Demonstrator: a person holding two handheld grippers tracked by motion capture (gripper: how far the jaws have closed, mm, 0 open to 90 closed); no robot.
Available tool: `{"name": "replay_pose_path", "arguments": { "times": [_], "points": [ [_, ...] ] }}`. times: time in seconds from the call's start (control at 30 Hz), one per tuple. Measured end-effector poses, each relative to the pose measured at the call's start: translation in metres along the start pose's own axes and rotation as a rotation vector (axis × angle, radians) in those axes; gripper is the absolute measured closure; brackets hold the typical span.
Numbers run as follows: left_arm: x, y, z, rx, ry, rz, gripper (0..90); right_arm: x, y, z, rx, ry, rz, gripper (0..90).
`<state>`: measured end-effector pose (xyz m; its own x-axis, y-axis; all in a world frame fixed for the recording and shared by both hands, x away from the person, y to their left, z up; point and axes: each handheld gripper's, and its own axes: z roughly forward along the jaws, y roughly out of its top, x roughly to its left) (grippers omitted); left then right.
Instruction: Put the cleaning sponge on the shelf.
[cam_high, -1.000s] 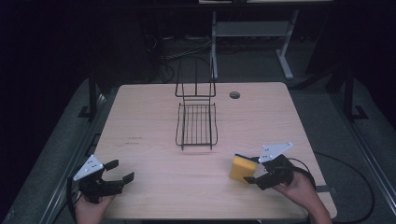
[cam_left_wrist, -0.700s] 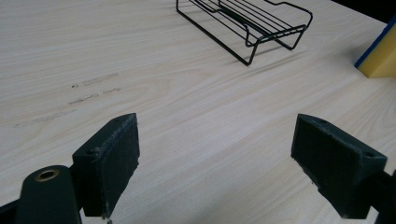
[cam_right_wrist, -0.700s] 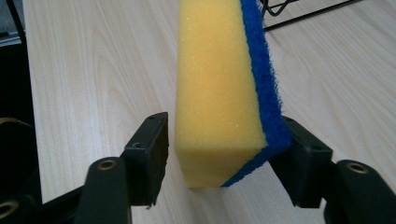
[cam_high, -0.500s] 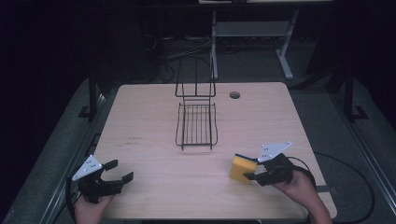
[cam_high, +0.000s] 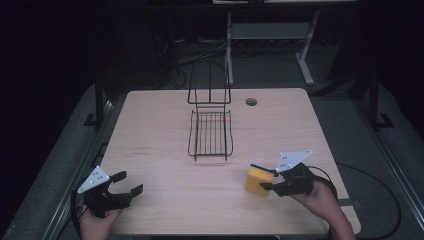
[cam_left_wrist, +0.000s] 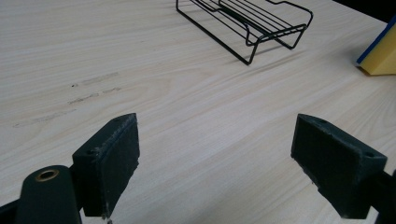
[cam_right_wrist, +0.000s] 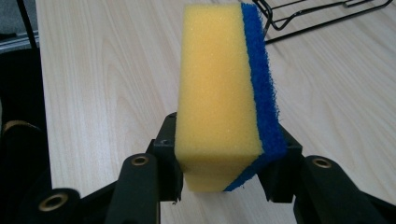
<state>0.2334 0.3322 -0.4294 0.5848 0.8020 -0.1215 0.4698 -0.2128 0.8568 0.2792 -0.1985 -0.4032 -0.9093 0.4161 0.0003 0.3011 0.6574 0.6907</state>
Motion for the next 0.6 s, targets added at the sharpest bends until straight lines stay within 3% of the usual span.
{"name": "replay_pose_path", "arguments": {
  "times": [0.6],
  "points": [
    [0.002,-0.001,-0.001,-0.004,0.002,-0.002,14.7,-0.005,0.027,0.003,0.001,0.046,-0.037,56.4]
  ]
}}
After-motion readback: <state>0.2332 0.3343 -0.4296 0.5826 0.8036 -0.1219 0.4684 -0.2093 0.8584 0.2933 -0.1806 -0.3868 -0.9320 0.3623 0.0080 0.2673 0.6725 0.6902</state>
